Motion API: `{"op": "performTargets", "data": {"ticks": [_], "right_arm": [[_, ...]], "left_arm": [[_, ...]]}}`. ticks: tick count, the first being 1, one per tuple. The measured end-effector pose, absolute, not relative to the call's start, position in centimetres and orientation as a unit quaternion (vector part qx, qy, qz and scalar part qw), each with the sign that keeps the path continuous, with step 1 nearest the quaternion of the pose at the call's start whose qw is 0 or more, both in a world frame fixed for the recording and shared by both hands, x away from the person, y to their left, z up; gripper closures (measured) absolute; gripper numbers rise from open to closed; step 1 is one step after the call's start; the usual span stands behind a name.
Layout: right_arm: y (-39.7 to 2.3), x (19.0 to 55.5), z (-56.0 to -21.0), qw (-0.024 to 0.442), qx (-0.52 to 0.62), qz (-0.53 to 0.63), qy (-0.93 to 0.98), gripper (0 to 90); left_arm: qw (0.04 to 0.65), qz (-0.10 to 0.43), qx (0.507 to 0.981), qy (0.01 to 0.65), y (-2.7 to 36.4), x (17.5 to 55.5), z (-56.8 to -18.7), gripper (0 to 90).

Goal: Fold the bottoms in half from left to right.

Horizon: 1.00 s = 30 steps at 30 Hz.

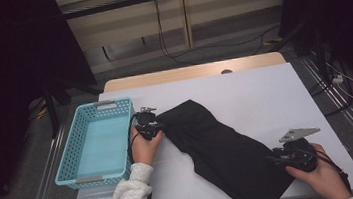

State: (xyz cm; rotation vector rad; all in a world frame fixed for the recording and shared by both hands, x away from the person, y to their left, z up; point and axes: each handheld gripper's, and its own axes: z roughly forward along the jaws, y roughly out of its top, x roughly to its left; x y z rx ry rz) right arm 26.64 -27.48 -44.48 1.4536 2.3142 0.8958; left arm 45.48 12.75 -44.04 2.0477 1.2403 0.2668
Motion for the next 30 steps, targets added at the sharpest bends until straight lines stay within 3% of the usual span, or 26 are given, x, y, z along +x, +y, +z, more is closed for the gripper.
{"op": "performTargets", "data": {"ticks": [7, 12, 13, 17, 24, 27, 30], "right_arm": [[-26.8, 27.0, -44.3, 0.135, 0.501, 0.293, 0.803, 67.8], [-26.6, 27.0, -44.5, 0.130, 0.499, 0.303, 0.801, 79.3], [-26.5, 27.0, -44.5, 0.124, 0.493, 0.307, 0.805, 87.5], [-26.4, 27.0, -44.4, 0.124, 0.488, 0.305, 0.809, 88.2], [-27.9, 27.7, -44.3, 0.081, 0.491, 0.322, 0.805, 89.0], [-28.4, 27.8, -44.2, 0.082, 0.491, 0.319, 0.807, 89.0], [-29.8, 27.9, -44.1, 0.085, 0.501, 0.316, 0.801, 89.0]], "left_arm": [[0.361, 0.105, 0.795, 0.476, 12.7, 45.3, -44.0, 82.0], [0.363, 0.107, 0.795, 0.475, 12.5, 45.3, -44.0, 81.6], [0.360, 0.106, 0.796, 0.475, 12.5, 45.3, -44.1, 81.6], [0.361, 0.105, 0.795, 0.476, 12.5, 45.3, -44.1, 81.5], [0.365, 0.101, 0.793, 0.477, 12.8, 45.3, -44.1, 80.2], [0.369, 0.103, 0.790, 0.478, 12.8, 45.1, -44.0, 77.1], [0.376, 0.108, 0.785, 0.480, 13.0, 45.1, -44.0, 65.2]]}}
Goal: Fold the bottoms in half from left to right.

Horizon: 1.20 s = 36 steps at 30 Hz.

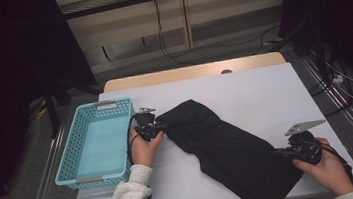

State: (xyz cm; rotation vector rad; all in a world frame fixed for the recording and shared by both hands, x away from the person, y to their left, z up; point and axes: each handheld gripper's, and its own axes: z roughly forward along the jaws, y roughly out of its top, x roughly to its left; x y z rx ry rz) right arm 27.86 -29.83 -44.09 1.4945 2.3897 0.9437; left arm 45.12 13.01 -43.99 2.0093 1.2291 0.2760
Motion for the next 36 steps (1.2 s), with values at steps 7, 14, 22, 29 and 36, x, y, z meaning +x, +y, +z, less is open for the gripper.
{"op": "performTargets", "data": {"ticks": [7, 14, 22, 29, 36], "right_arm": [[-32.2, 28.1, -44.1, 0.094, 0.527, 0.313, 0.785, 88.9], [-33.2, 28.4, -44.0, 0.120, 0.537, 0.300, 0.779, 88.8], [-33.8, 28.9, -44.1, 0.126, 0.538, 0.302, 0.776, 88.7], [-33.8, 28.8, -44.3, 0.127, 0.535, 0.308, 0.777, 88.4], [-33.6, 28.8, -44.3, 0.131, 0.528, 0.310, 0.780, 88.1]], "left_arm": [[0.379, 0.126, 0.781, 0.481, 13.3, 45.3, -44.2, 50.5], [0.375, 0.132, 0.773, 0.494, 13.6, 45.7, -44.8, 43.7], [0.376, 0.131, 0.772, 0.496, 13.8, 46.0, -45.0, 40.7], [0.374, 0.125, 0.773, 0.497, 13.8, 46.5, -45.5, 40.3], [0.383, 0.099, 0.774, 0.494, 13.7, 46.7, -45.7, 67.0]]}}
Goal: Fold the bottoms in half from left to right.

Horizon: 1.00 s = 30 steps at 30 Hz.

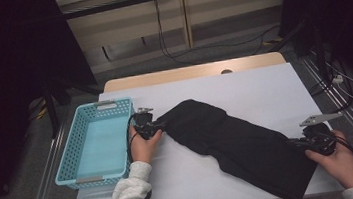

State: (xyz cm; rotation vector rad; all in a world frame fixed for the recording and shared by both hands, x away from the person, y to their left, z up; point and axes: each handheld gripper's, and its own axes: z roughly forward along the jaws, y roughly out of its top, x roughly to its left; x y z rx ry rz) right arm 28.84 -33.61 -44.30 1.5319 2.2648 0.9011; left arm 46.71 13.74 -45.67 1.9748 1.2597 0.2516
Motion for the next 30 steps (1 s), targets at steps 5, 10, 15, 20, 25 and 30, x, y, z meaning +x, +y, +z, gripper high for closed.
{"op": "performTargets", "data": {"ticks": [5, 10, 15, 20, 25, 30], "right_arm": [[-33.6, 28.8, -44.3, 0.131, 0.525, 0.311, 0.781, 88.1], [-33.7, 28.9, -44.3, 0.133, 0.520, 0.312, 0.784, 88.0], [-33.7, 29.4, -44.0, 0.146, 0.517, 0.305, 0.787, 88.2], [-33.7, 30.1, -43.8, 0.164, 0.516, 0.292, 0.788, 88.1], [-33.7, 30.0, -44.2, 0.169, 0.517, 0.298, 0.784, 80.8], [-32.9, 29.7, -43.5, 0.182, 0.515, 0.319, 0.775, 64.7]], "left_arm": [[0.382, 0.085, 0.777, 0.493, 13.2, 46.6, -45.6, 81.1], [0.380, 0.086, 0.772, 0.501, 13.3, 46.7, -45.3, 83.9], [0.381, 0.108, 0.762, 0.512, 14.1, 46.9, -44.4, 85.4], [0.383, 0.110, 0.762, 0.510, 13.8, 46.7, -44.3, 85.5], [0.388, 0.113, 0.760, 0.509, 13.8, 46.6, -44.2, 85.4], [0.382, 0.122, 0.764, 0.505, 13.7, 46.6, -44.1, 85.4]]}}
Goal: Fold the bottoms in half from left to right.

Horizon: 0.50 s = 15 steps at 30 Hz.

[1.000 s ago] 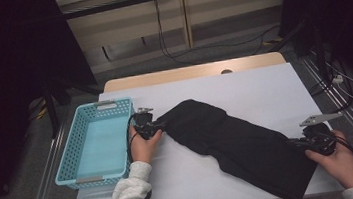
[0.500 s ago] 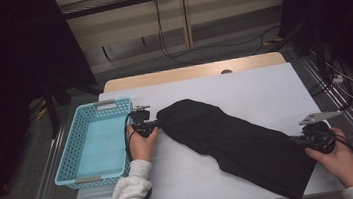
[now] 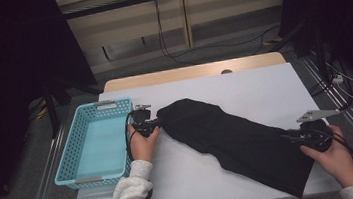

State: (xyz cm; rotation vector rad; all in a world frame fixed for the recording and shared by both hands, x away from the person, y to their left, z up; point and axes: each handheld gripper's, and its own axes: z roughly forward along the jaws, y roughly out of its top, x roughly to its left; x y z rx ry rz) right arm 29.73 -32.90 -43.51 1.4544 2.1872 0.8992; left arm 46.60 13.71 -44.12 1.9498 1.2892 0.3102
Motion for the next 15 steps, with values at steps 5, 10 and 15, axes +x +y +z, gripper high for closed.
{"op": "performTargets", "data": {"ticks": [5, 10, 15], "right_arm": [[-31.3, 29.5, -42.7, 0.176, 0.496, 0.346, 0.777, 56.0], [-28.5, 29.5, -42.9, 0.151, 0.470, 0.370, 0.787, 48.1], [-26.6, 29.5, -43.5, 0.127, 0.456, 0.375, 0.797, 44.4]], "left_arm": [[0.381, 0.121, 0.762, 0.509, 13.8, 46.8, -44.6, 84.1], [0.382, 0.128, 0.758, 0.513, 14.0, 46.9, -44.8, 65.0], [0.378, 0.125, 0.765, 0.507, 13.9, 47.0, -45.0, 37.9]]}}
